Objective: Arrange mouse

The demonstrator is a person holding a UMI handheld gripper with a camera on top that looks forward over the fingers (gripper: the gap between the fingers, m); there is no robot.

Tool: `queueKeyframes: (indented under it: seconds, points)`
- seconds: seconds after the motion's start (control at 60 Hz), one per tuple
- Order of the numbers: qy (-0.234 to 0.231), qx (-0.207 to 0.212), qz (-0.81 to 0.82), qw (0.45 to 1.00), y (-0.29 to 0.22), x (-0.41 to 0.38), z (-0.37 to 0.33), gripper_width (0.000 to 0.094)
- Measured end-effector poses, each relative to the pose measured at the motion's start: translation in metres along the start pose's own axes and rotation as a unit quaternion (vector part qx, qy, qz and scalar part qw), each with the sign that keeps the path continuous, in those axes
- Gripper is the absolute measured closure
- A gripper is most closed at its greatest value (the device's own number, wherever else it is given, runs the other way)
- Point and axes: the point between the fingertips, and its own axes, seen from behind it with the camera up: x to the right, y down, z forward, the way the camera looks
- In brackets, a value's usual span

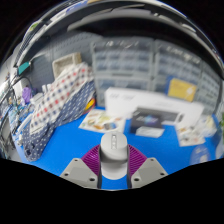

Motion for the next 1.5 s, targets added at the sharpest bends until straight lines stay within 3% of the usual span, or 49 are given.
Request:
queueKeyframes:
  seconds: [0.133,0.25,0.35,0.483,0.817,0.85,1.0,1.217,1.333,1.5]
  points:
    - [0.061,0.070,-0.025,0.995,-0.070,0.127,-0.079,0.0589]
    - [0.109,0.091,-0.040,0.989,-0.085,0.240,-0.125,0.0588]
    - [0.139,0.073,-0.012,0.988,-0.053,0.323,-0.132,0.0589]
    - [0.141,0.017,0.022,0.990,0.016,0.392,-0.109,0.0590]
    - [0.113,-0.094,0.037,0.988,0.130,0.426,-0.061,0.0582]
    - [0.111,-0.115,0.027,0.987,0.144,0.426,-0.059,0.0542]
    - [0.108,-0.088,0.064,0.988,0.145,0.426,-0.057,0.0535]
    - [0.108,-0.088,0.075,0.987,0.145,0.428,-0.055,0.0403]
    - [0.094,-0.108,0.068,0.987,0.146,0.416,-0.060,0.0054]
    - [0.121,-0.103,0.041,0.986,0.115,0.397,-0.095,0.0067]
